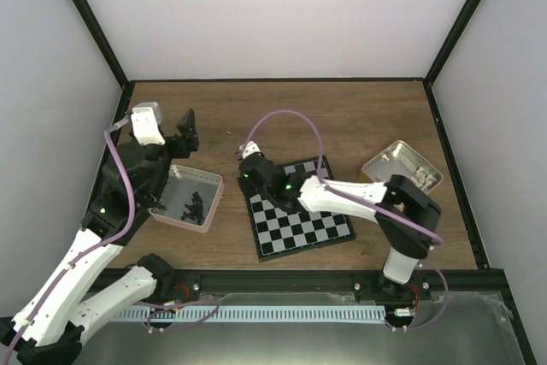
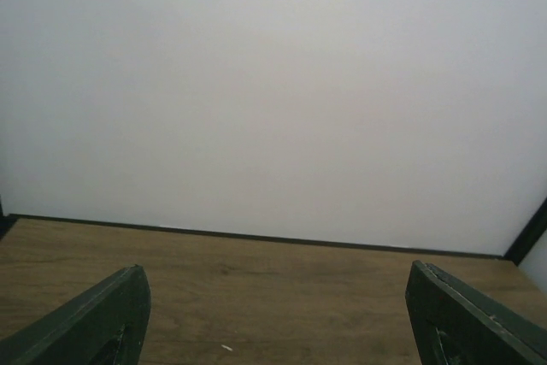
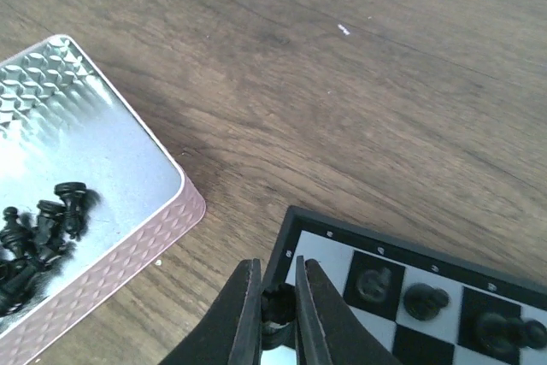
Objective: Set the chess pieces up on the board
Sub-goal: Place the chess piece on the chessboard.
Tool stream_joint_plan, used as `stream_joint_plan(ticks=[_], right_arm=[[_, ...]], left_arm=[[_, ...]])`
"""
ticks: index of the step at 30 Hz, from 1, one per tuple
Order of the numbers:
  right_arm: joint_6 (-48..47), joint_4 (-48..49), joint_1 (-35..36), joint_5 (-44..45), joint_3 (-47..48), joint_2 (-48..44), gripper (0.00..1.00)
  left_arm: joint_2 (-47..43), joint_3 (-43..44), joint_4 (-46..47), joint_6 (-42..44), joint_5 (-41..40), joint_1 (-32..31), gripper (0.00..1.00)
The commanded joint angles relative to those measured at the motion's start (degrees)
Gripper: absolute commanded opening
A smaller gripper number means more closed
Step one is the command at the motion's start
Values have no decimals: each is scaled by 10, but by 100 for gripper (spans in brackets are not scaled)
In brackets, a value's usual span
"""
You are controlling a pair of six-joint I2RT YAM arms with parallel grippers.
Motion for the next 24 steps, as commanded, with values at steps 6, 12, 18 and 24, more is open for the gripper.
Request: stream_joint_plan(ticks=[6,12,18,24], right_arm=[[-59,-51,3,8,116,127,1],[-54,-104,1,26,176,180,1],[-32,-151,-9,41,218,218,1],[-1,-178,-20,57,225,225,1]], left_arm=[[-23,-14,13,18,-45,2,84],[-23,-23,19,18,-43,1,84],[-18,-27,18,21,-42,1,84],[-10,-29,17,22,-44,1,84]])
